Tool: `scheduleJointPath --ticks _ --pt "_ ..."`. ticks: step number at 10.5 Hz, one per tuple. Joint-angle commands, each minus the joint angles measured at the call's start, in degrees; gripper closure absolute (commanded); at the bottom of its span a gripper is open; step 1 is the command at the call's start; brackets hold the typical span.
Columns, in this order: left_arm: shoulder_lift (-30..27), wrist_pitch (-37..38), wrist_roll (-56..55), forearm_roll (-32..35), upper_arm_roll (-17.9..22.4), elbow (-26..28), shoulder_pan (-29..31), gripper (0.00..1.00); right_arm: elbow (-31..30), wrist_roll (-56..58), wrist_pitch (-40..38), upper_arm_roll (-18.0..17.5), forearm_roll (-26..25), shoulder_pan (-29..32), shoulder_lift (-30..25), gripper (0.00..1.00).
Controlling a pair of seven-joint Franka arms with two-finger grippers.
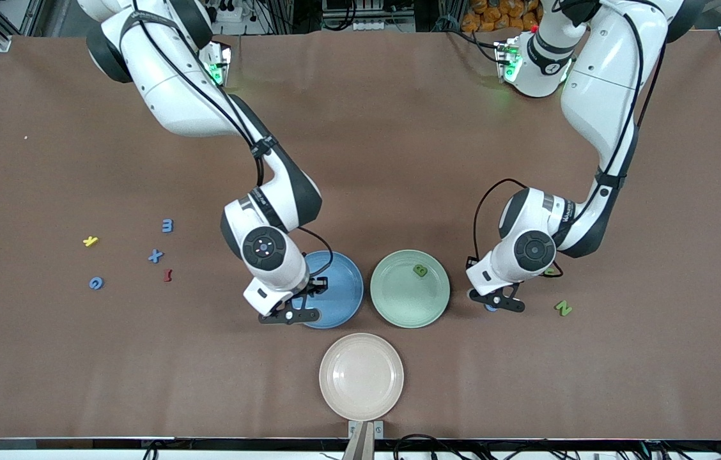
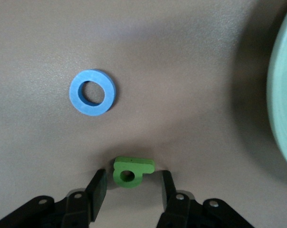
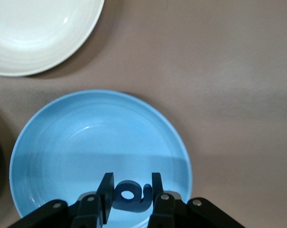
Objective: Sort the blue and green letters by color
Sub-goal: 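Drop the blue a into the blue plate with the right gripper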
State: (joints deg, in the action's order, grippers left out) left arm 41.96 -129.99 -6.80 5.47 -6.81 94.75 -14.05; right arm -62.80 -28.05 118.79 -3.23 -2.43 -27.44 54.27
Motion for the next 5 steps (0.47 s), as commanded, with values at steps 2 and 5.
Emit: scheduleJointPath --ticks 2,5 --pt "0.76 -0.44 -1.11 0.15 -0.04 -1.14 0.33 0.86 -6.36 -11.66 8.73 0.33 -0.91 -0.25 0.04 0.00" --pt "-1.34 -0.27 -3.20 0.24 -0.04 -2.02 0.34 1.00 -6.37 -11.41 7.60 1.20 -0.82 1.15 -1.09 0.00"
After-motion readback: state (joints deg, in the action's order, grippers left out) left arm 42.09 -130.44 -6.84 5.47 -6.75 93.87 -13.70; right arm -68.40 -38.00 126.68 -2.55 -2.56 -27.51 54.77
